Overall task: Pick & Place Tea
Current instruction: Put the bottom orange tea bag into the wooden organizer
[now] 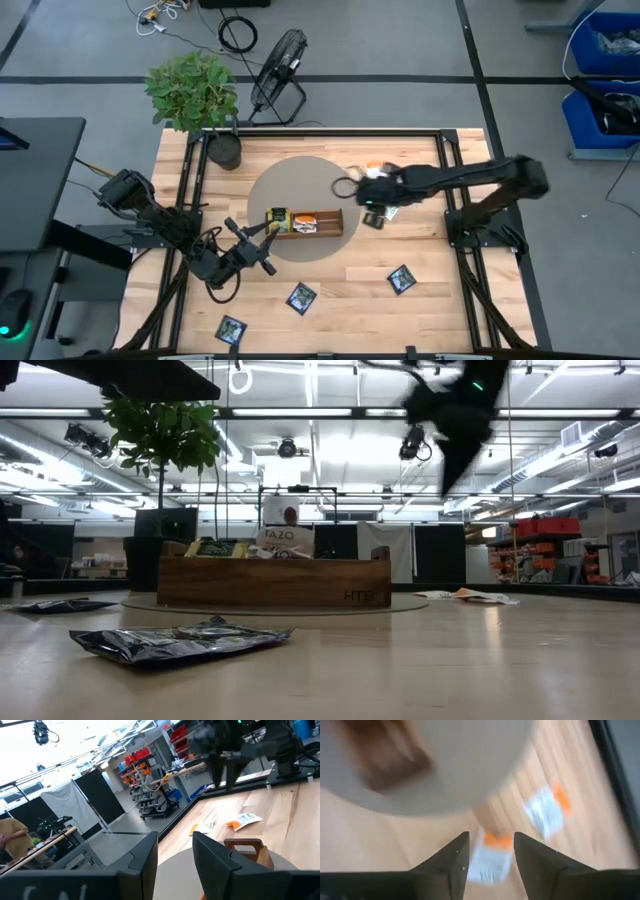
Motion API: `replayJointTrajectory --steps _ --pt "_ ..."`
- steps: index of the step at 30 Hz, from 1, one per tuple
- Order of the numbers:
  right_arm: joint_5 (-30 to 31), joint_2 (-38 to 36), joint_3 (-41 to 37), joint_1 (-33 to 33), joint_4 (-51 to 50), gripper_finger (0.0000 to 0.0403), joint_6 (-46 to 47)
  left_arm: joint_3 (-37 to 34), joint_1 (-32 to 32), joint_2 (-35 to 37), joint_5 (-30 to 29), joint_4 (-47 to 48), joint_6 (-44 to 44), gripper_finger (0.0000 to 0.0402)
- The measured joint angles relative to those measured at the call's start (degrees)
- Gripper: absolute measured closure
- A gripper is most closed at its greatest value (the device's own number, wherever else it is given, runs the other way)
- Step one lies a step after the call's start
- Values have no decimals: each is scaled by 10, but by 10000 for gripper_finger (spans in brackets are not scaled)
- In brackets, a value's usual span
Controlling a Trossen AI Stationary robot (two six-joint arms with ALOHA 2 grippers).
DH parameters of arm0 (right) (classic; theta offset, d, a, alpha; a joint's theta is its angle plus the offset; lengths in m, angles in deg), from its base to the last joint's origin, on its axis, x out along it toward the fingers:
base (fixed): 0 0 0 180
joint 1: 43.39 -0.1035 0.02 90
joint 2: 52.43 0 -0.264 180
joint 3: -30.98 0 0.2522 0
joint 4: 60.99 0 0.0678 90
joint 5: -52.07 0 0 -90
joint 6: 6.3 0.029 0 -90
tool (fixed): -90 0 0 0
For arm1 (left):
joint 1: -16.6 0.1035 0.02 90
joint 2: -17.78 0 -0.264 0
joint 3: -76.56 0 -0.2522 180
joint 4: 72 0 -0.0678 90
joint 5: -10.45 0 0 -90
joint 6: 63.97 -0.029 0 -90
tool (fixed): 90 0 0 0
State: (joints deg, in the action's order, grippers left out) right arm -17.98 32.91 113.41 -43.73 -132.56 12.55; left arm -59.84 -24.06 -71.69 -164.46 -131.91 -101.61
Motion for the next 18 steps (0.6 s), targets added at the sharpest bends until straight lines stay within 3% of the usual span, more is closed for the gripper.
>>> replayJointTrajectory --steps 3,7,10,18 --pt "0 -60 -107 15 13 232 104 0 0 0 0 0 0 273" --pt "-59 -98 -216 40 76 209 165 0 0 0 0 0 0 273" --pt "-94 -96 -268 59 128 186 172 0 0 0 0 0 1 273" --pt "-99 -74 -319 106 198 146 133 0 0 0 0 0 14 273"
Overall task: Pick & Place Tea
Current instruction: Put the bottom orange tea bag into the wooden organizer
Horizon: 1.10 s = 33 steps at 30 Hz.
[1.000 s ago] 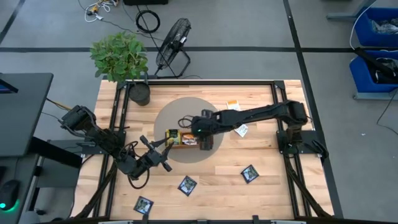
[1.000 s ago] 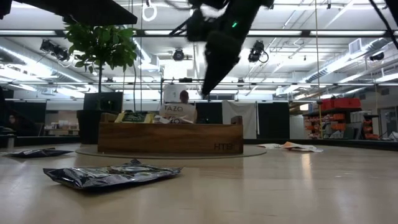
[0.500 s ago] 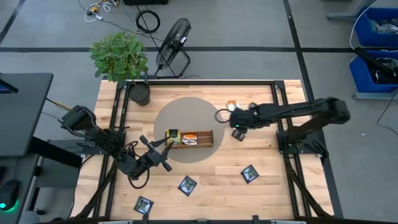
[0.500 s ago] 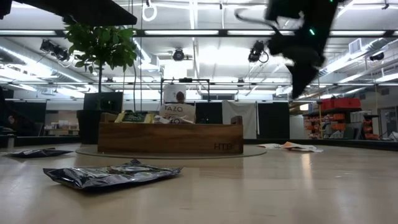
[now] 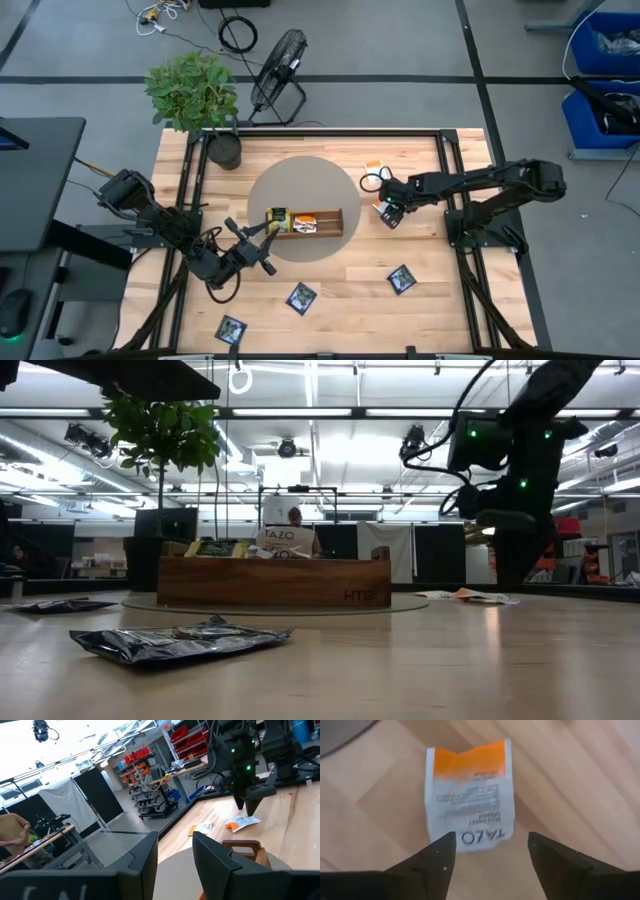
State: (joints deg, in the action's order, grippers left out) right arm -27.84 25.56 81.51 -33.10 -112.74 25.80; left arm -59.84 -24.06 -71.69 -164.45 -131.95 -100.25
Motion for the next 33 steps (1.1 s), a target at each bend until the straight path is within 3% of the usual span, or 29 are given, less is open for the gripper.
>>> replayJointTrajectory --steps 8,16,24,33 --pt "5 0 -25 42 31 158 -61 0 0 0 0 0 1 273" --pt "-17 -1 -58 50 101 184 -65 0 1 0 0 0 -2 273" --pt "-21 1 -68 49 109 215 -58 0 6 0 0 0 -3 273" --pt "-21 2 -68 49 113 299 -63 0 7 0 0 0 -3 273"
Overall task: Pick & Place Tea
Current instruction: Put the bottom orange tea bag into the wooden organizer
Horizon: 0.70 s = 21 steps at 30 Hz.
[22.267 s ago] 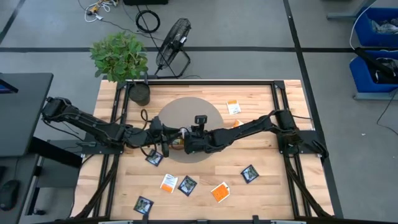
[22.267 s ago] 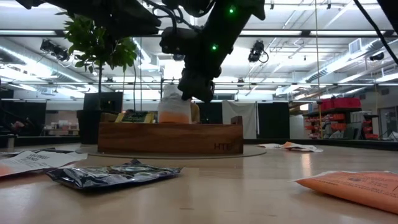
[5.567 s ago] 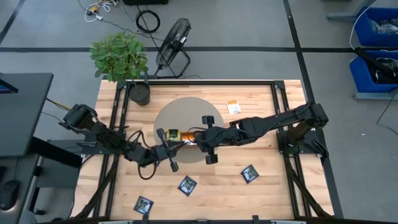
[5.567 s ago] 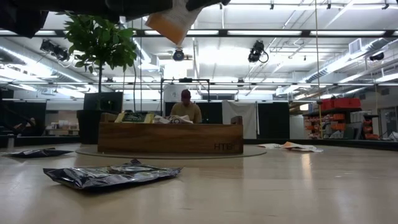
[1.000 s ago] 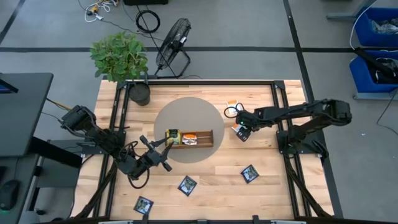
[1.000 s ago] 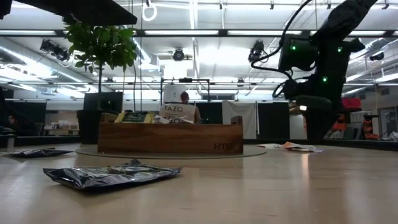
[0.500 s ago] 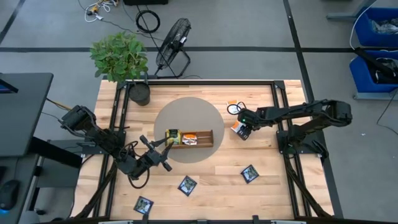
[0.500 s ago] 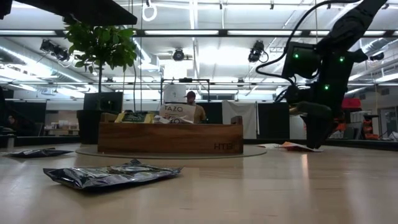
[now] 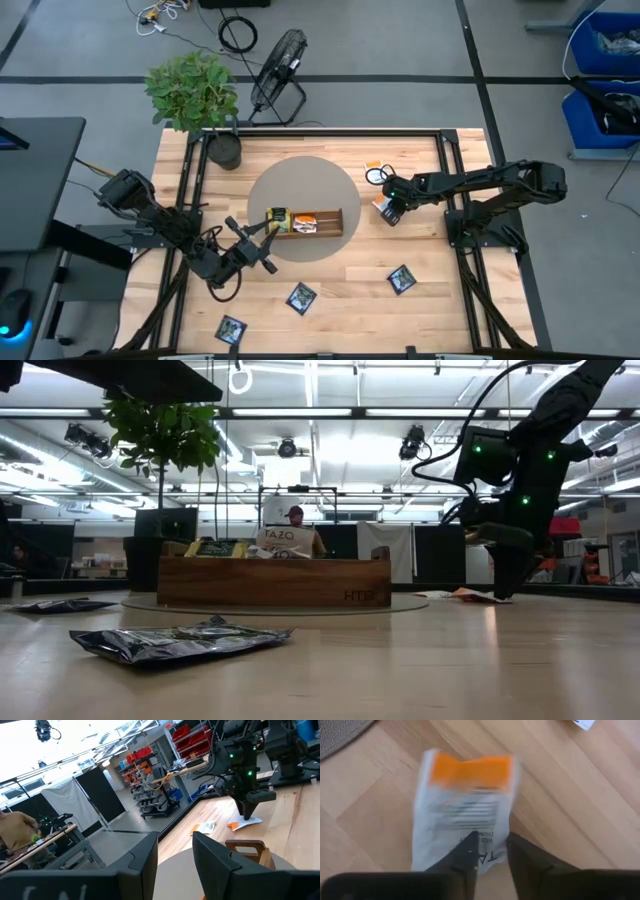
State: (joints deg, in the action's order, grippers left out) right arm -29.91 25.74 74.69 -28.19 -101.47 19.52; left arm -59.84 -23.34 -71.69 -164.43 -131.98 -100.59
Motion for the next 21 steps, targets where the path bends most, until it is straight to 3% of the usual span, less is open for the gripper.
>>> replayJointTrajectory --steps 7,21 --pt "5 0 2 0 8 394 -11 0 0 0 0 0 0 273" --pt "10 2 159 -12 -86 401 -39 0 0 0 7 0 -53 273"
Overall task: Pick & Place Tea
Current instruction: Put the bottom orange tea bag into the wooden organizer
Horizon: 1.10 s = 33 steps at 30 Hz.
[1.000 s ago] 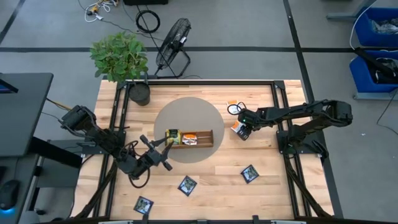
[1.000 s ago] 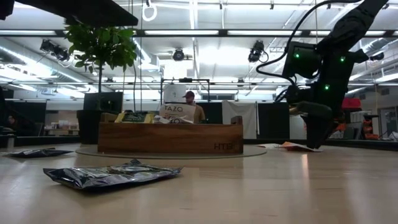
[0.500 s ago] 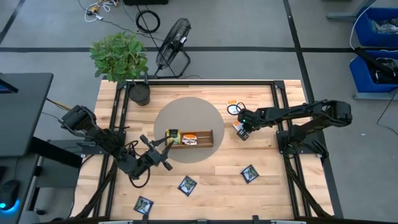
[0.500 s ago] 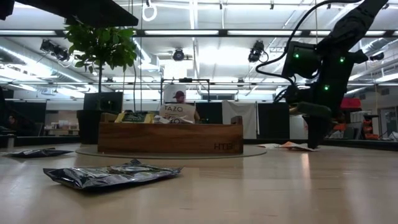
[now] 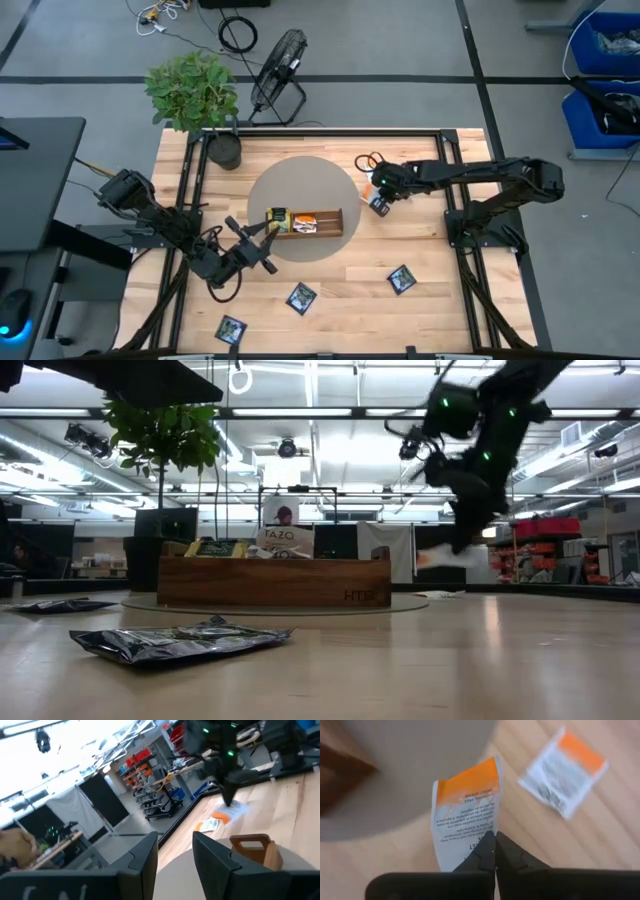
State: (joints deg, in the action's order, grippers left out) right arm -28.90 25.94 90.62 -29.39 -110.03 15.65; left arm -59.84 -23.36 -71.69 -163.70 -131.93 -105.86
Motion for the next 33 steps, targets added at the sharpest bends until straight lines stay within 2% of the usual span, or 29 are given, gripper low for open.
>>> replayJointTrajectory --steps 7,10,14,18,22,29,33 --pt "26 0 95 -48 17 402 0 0 6 0 116 0 -68 273" --pt "40 -1 120 -70 49 402 -4 0 21 0 144 0 -73 273" --pt "70 -1 126 -100 114 403 -27 10 36 0 153 -7 -31 273" --pt "145 -1 126 -127 158 403 -55 36 53 0 154 -33 46 273" --pt "207 -1 126 -148 246 403 -77 61 78 0 156 -32 63 273" --pt "235 -1 126 -185 408 403 -165 89 106 0 192 -32 72 273" --pt "235 -1 126 -205 482 403 -207 92 110 0 224 -32 111 273"
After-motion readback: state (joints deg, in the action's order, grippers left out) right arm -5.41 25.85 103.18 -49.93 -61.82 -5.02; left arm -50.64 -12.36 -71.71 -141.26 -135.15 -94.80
